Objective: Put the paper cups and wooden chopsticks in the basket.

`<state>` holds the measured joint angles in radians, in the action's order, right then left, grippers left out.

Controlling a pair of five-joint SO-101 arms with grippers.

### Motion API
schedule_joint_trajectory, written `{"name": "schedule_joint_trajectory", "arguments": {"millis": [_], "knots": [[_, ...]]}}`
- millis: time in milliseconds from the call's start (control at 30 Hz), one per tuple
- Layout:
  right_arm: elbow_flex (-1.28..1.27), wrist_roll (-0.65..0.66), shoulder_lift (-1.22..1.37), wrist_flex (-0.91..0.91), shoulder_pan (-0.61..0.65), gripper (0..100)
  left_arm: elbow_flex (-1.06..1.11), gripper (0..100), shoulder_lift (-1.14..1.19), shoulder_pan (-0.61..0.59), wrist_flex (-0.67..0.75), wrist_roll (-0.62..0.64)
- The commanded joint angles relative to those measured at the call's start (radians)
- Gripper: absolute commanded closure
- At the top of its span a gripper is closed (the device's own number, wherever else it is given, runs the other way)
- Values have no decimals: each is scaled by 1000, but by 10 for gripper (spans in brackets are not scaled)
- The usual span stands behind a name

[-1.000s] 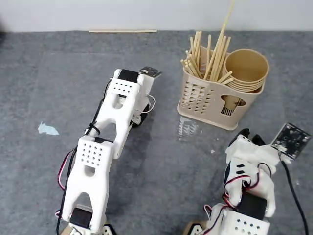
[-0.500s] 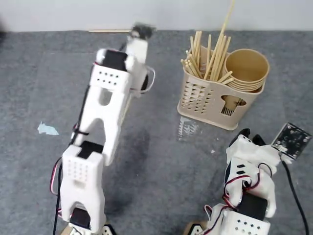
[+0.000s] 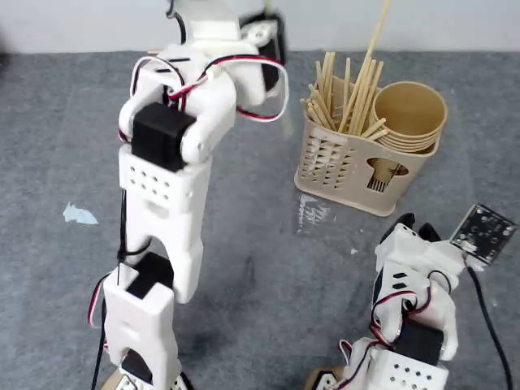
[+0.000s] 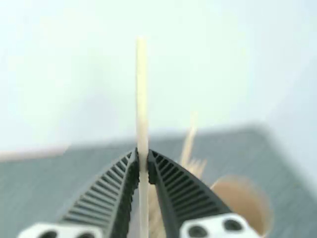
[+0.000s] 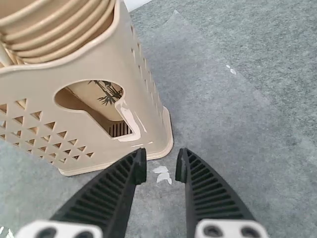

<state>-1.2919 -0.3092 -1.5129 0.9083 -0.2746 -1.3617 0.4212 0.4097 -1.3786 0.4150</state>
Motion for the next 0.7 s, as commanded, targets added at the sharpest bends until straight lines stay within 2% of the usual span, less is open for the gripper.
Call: {"name": "schedule_joint_trajectory", "arguments": {"millis": [0,133,433,567,667], "knots": [[3,-6,-12,-8,10,887,-41,988,-54,48,199,38],[3,-6,-12,-8,10,887,-10,988,-3,86,316,38],[3,-6,-12,-8,10,887,-18,988,245,94,385,38],[3,-6,-12,-8,10,887,-18,967,290,98,362,37],[3,-6,-12,2,12,887,-41,864,262,106,258,40]]}}
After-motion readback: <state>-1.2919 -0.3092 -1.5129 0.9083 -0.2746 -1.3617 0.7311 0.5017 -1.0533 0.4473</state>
